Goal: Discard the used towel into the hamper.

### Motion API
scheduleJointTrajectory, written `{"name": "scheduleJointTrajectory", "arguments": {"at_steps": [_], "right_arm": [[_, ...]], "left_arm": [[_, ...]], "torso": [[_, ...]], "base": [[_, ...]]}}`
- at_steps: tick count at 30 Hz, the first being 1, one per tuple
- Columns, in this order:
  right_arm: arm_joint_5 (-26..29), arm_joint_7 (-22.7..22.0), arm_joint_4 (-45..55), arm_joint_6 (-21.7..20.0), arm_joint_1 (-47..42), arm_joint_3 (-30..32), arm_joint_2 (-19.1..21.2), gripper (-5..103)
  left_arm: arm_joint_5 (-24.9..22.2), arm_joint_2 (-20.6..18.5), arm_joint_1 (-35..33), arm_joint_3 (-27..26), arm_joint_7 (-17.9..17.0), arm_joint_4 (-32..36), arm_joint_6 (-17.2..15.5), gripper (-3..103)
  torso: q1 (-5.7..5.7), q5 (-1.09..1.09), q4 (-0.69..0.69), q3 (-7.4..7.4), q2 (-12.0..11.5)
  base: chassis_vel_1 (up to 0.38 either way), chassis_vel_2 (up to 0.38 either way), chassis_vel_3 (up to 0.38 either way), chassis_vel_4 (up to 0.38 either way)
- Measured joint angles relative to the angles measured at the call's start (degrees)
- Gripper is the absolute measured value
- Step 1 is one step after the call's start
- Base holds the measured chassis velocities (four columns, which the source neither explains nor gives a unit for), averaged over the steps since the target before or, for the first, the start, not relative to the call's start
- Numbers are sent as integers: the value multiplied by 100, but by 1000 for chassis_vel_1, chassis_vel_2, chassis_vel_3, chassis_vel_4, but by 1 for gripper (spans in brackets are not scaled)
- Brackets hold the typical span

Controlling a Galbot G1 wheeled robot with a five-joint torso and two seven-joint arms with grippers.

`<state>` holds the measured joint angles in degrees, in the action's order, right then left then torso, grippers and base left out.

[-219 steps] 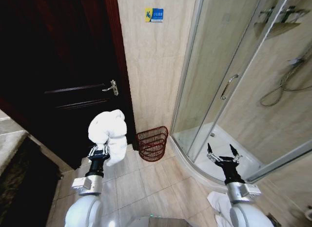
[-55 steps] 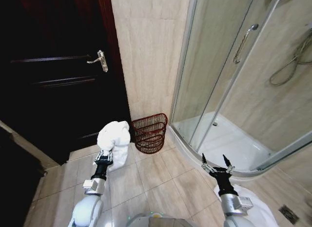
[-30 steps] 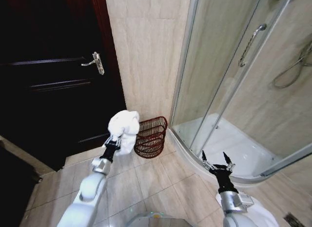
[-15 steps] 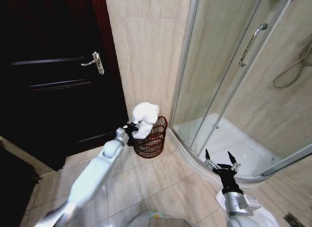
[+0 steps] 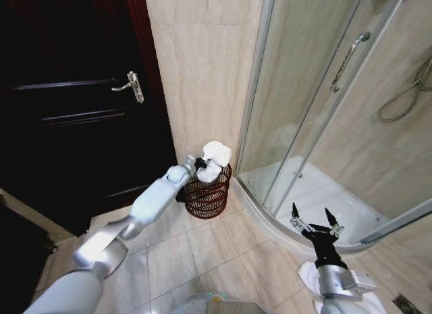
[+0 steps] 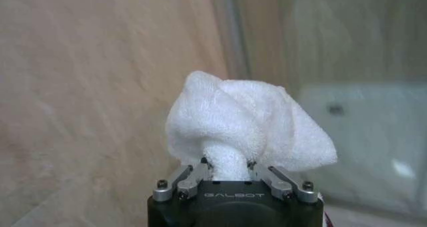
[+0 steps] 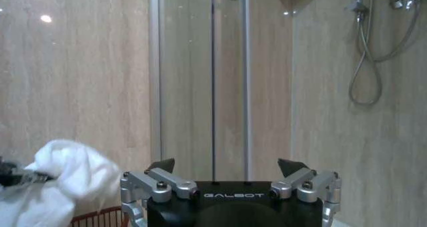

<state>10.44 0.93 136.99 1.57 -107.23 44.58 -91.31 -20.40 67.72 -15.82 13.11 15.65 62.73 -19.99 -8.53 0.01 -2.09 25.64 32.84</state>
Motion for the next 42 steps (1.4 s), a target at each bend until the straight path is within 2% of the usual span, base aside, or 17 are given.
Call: {"name": "scheduleJointTrajectory", "arguments": {"at_steps": [1,2,3,6,9,11,14,15,18,19,21,23,26,27,30,36,42], "right_arm": [[38,-11,2,1,-9,31,20,100],[58,-19,3,3,-13,44,31,100],[58,-19,3,3,-13,44,31,100],[101,-46,9,9,-23,61,61,100],[86,-48,13,10,-29,61,65,100],[65,-44,13,8,-33,59,64,100],[50,-47,-9,-8,-40,37,54,100],[50,-47,-9,-8,-40,37,54,100],[27,-93,-28,-9,-40,23,42,100],[27,-93,-28,-9,-40,23,42,100],[22,-99,-18,-15,-39,23,27,100],[19,-100,-5,-26,-34,20,19,100],[8,-108,67,-95,1,14,-13,100],[8,-108,67,-95,1,14,-13,100],[5,-126,147,-136,2,17,-28,100],[4,-138,164,-132,-27,35,-60,100],[45,-142,138,-181,-42,11,-79,100]], "left_arm": [[180,-16,43,53,144,72,-449,21],[282,-10,59,64,275,105,-731,21],[282,-10,59,64,275,105,-731,21],[712,83,120,14,708,76,-1276,21],[851,158,171,-18,731,-1,-1412,18],[863,177,189,-29,732,-13,-1458,21],[889,216,213,-72,767,-13,-1644,36],[889,216,213,-72,767,-13,-1644,36],[897,236,200,-180,845,133,-1958,53],[897,236,200,-180,845,133,-1958,53],[878,241,179,-227,869,188,-1990,64],[875,240,179,-240,908,213,-1991,64],[875,229,184,-307,1058,308,-2039,80],[875,229,184,-307,1058,308,-2039,80],[829,160,172,-329,1131,395,-2083,96],[615,97,101,-413,1090,484,-2077,100],[-18,-13,-286,-605,891,1013,-2194,100]], "torso": [[0,1,-1,0,0],[0,0,-1,0,0],[0,0,-1,0,0],[0,0,0,0,1],[0,0,0,0,1],[0,-1,0,0,1],[0,0,0,0,2],[0,0,0,0,2],[0,0,0,0,2],[0,0,0,0,2],[0,-1,0,0,2],[0,0,0,0,2],[0,0,0,0,2],[0,0,0,0,2],[0,0,0,0,3],[0,-1,0,0,3],[1,-1,0,0,3]], "base": [[0,0,0,0],[0,0,0,0],[0,0,0,0],[0,0,0,0],[0,0,0,0],[0,0,0,0],[0,0,0,0],[0,0,0,0],[0,0,0,0],[0,0,0,0],[0,0,0,0],[0,0,0,0],[0,0,0,0],[0,0,0,0],[0,0,0,0],[0,0,0,0],[0,0,0,0]]}}
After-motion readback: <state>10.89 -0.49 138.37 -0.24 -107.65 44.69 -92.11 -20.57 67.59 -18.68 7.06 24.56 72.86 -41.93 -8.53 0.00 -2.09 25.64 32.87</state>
